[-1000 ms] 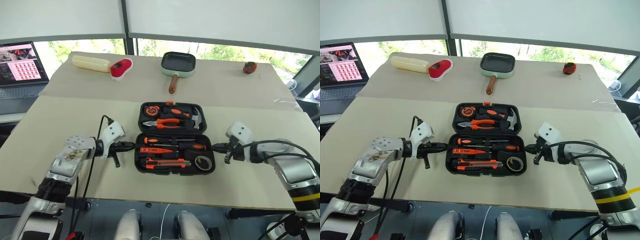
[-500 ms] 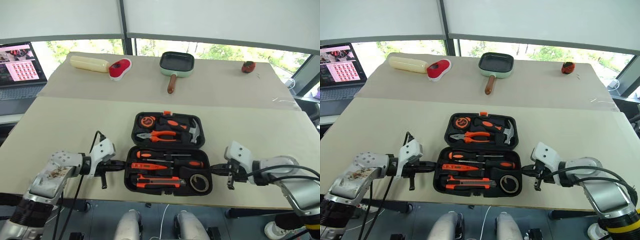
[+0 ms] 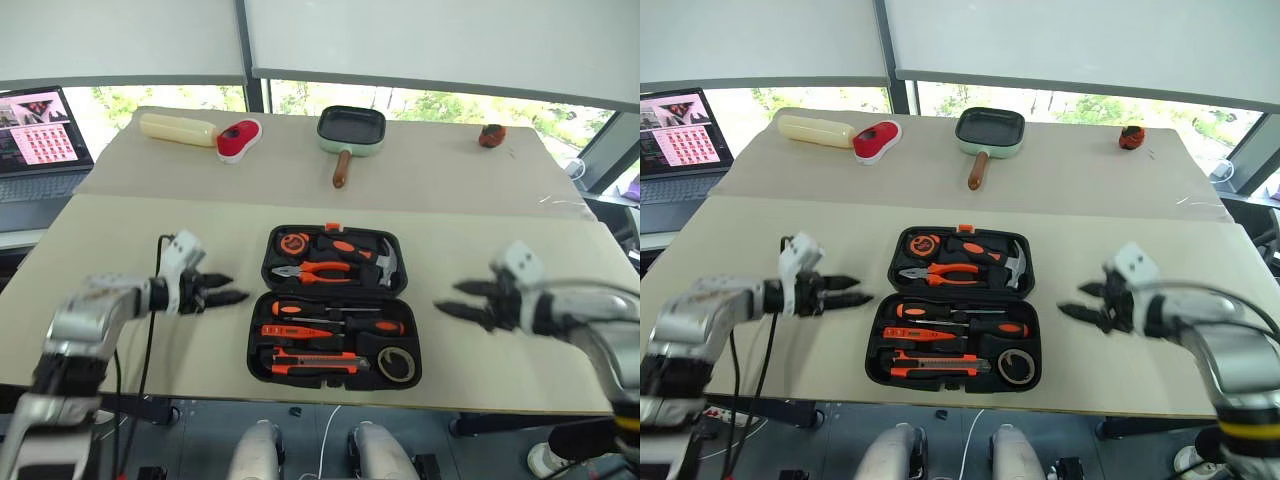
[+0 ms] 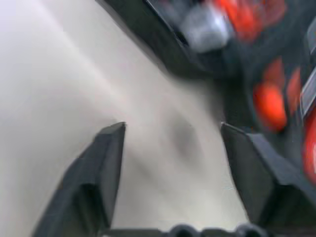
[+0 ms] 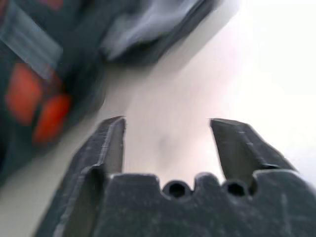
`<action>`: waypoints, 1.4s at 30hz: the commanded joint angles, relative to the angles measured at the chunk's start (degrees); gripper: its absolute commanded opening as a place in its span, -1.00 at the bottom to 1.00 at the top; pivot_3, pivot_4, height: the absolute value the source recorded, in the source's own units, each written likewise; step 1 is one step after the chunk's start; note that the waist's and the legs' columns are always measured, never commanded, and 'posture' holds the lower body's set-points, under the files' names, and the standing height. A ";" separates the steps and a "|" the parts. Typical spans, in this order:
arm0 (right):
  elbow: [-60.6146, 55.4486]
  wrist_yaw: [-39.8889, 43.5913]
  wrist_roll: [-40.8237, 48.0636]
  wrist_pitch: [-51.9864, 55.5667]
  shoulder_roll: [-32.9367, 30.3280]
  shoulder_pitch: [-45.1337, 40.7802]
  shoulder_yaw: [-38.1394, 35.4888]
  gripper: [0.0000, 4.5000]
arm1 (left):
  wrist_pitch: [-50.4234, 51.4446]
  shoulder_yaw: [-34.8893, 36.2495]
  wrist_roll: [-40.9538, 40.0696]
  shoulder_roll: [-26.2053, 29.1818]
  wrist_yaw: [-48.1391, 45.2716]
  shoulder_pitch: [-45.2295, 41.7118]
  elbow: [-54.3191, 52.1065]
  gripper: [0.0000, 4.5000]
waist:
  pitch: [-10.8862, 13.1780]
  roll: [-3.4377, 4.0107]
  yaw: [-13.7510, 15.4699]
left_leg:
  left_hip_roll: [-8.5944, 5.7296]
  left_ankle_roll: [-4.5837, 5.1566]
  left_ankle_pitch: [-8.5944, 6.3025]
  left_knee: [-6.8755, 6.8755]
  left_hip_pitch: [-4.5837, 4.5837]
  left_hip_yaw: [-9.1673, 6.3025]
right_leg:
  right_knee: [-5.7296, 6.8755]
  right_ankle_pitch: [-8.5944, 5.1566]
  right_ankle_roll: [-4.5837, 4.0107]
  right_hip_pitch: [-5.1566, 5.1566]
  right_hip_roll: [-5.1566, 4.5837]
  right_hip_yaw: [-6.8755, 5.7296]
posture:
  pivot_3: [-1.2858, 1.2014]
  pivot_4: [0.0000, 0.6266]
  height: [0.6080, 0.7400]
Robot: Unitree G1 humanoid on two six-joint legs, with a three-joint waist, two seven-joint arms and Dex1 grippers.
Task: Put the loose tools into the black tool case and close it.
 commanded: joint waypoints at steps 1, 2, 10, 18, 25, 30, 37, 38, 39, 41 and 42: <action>2.44 -5.72 2.91 8.76 3.92 -6.46 -1.39 0.38 | 8.61 3.18 -3.03 -4.20 5.95 -5.29 3.06 0.41 | 0.00 0.00 0.04 | -0.02 0.00 0.00 -0.02 -0.01 -0.01 | -0.02 0.00 0.01 0.00 -0.02 0.00 | 0.03 -0.52 1.00; 3.86 -7.11 2.97 10.24 5.64 -8.33 -0.95 0.38 | 9.63 3.81 -3.31 -6.07 7.67 -6.85 4.37 0.41 | 0.00 0.00 0.07 | -0.03 0.01 -0.01 -0.04 -0.06 -0.01 | -0.04 -0.01 0.01 -0.03 -0.02 -0.01 | 0.03 -0.52 1.00; 9.24 -12.09 0.19 11.96 9.36 -12.40 2.11 0.41 | 9.49 3.16 -2.86 -9.63 12.11 -7.53 5.33 -0.25 | 0.00 0.00 0.21 | -0.22 -0.01 0.00 -0.03 -0.81 0.00 | 0.37 0.00 0.02 -0.96 -0.20 0.02 | 0.03 -0.52 1.00; 5.51 -12.64 2.02 13.63 9.79 -10.40 2.40 -0.81 | 11.27 2.71 -4.70 -8.63 11.74 -3.80 1.20 -1.00 | -0.01 0.00 0.07 | -0.30 -0.02 0.02 -0.03 -0.77 -0.09 | 0.41 0.00 0.02 -0.91 -0.24 0.01 | 0.03 -0.52 1.00; 4.30 -14.04 3.31 15.06 11.15 -11.18 0.23 -0.97 | 11.07 3.35 -6.28 -10.14 11.93 -2.02 -2.01 -1.00 | -0.03 0.00 0.07 | -0.33 -0.02 0.02 -0.03 -0.77 -0.12 | 0.40 0.00 0.03 -0.89 -0.25 0.01 | 0.03 -0.52 1.00; 4.15 -14.66 4.09 13.01 12.93 -13.86 -1.85 -0.97 | 2.52 4.83 -5.40 -13.08 13.24 -2.94 -4.15 -1.00 | -0.02 -0.01 0.17 | -0.37 -0.02 0.02 -0.03 -0.77 -0.12 | 0.40 0.00 0.03 -0.89 -0.29 0.01 | 0.03 -0.52 1.00; 5.48 -18.34 -0.22 2.71 14.96 -17.91 -2.56 -0.97 | -19.71 2.75 1.74 -16.00 13.12 -2.88 -4.93 -1.00 | 0.02 -0.01 0.13 | -0.44 0.00 0.13 -0.03 -0.87 -0.13 | 0.42 0.05 0.09 -1.00 -0.34 0.03 | 0.03 -0.52 1.00; 4.92 -18.37 -0.65 1.35 15.03 -17.54 -2.46 -0.97 | -22.72 2.21 2.82 -15.92 12.52 -1.74 -5.33 -1.00 | 0.02 -0.01 0.12 | -0.44 0.00 0.13 -0.03 -0.91 -0.12 | 0.40 0.05 0.09 -1.03 -0.34 0.04 | 0.03 -0.52 1.00; 4.39 -18.24 -1.25 -0.40 14.92 -17.03 -2.09 -0.97 | -24.68 1.93 3.41 -15.85 12.22 -0.85 -5.52 -1.00 | 0.02 -0.01 0.08 | -0.44 0.00 0.12 -0.04 -0.92 -0.13 | 0.39 0.05 0.09 -1.03 -0.34 0.03 | 0.03 -0.52 1.00; 1.13 -16.85 -3.29 -5.33 13.46 -13.55 0.10 -0.97 | -28.20 1.68 4.76 -15.62 12.68 1.92 -6.72 -1.00 | 0.01 -0.01 0.00 | -0.44 0.01 0.11 -0.08 -0.93 -0.10 | 0.33 0.05 0.09 -1.04 -0.35 0.05 | 0.03 -0.52 1.00; -0.63 -16.11 -4.30 -7.59 12.66 -11.40 1.22 -0.97 | -29.99 1.31 5.75 -15.19 12.85 3.51 -7.36 -1.00 | 0.01 -0.01 0.07 | -0.43 0.02 0.11 -0.09 -0.95 -0.10 | 0.33 0.05 0.10 -1.04 -0.35 0.05 | 0.03 -0.52 1.00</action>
